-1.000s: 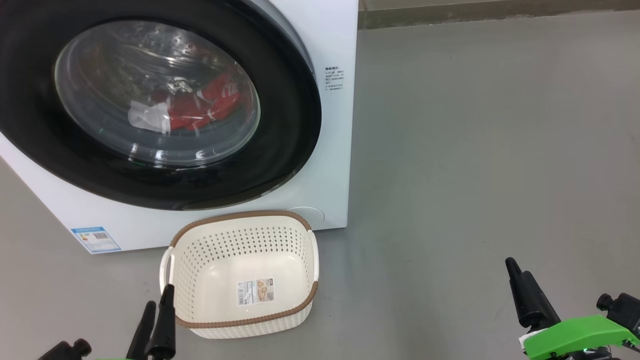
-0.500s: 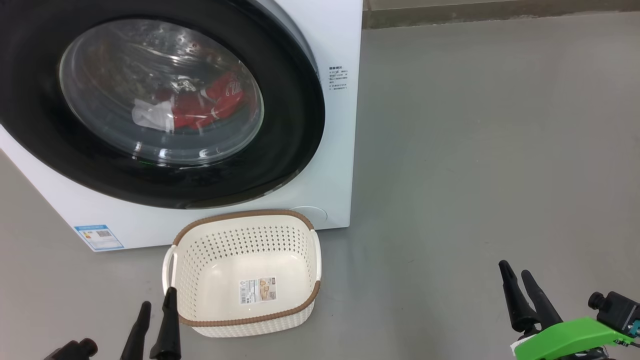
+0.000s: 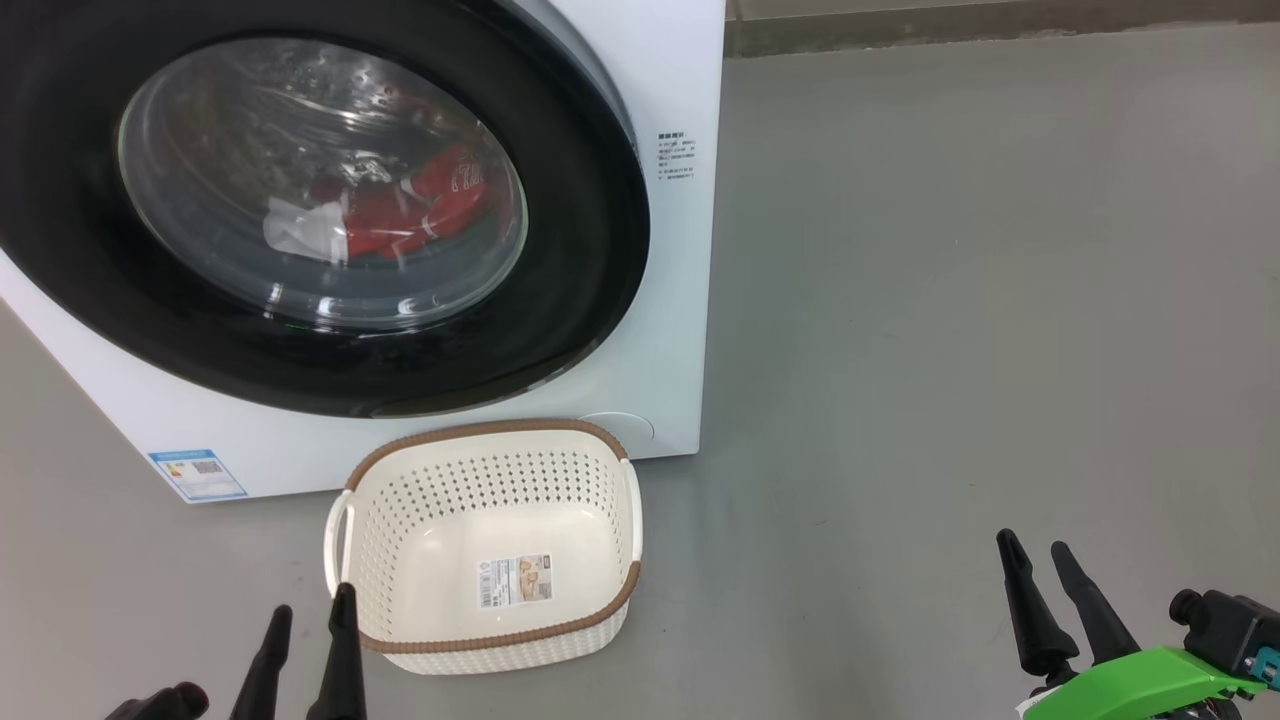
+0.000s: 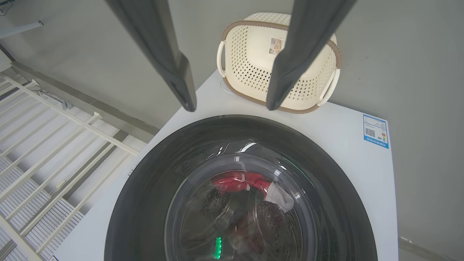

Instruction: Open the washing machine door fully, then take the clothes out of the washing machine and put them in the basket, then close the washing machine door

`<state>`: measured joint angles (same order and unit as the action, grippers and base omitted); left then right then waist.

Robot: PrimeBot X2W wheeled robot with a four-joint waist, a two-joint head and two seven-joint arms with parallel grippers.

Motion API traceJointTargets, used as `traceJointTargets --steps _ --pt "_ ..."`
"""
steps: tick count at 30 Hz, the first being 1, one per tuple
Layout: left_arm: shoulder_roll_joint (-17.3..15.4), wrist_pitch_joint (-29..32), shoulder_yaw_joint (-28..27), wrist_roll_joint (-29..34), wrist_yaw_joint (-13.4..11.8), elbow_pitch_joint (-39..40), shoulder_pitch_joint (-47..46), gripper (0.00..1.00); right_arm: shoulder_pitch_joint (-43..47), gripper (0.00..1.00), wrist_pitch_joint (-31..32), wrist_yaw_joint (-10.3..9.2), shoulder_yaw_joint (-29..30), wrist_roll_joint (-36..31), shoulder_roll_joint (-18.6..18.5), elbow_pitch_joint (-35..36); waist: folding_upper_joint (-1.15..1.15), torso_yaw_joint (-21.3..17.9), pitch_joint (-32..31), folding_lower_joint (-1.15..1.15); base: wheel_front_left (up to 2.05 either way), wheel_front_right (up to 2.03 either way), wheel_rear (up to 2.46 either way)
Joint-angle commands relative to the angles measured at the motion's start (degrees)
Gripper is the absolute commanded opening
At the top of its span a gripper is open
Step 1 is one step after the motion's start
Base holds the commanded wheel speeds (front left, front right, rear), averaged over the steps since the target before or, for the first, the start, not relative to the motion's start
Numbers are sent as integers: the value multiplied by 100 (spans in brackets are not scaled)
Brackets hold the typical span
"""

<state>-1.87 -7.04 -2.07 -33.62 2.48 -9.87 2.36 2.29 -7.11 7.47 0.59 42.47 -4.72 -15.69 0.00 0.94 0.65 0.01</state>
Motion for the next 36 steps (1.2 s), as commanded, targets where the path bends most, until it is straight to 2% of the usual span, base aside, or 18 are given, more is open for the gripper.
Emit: traceJointTargets --steps 1,30,36 --pt "-91 -92 -114 224 -9 181 -67 100 -30 100 -89 2 -78 -191 -96 179 0 -2 3 0 0 0 0" --pt "-97 -583 -184 2234 42 221 84 100 276 100 -577 2 192 -1810 -102 387 0 35 -5 0 0 0 0" --pt "-98 -685 -210 2531 126 224 144 100 355 100 -678 2 225 -2092 -101 445 0 37 -22 0 0 0 0"
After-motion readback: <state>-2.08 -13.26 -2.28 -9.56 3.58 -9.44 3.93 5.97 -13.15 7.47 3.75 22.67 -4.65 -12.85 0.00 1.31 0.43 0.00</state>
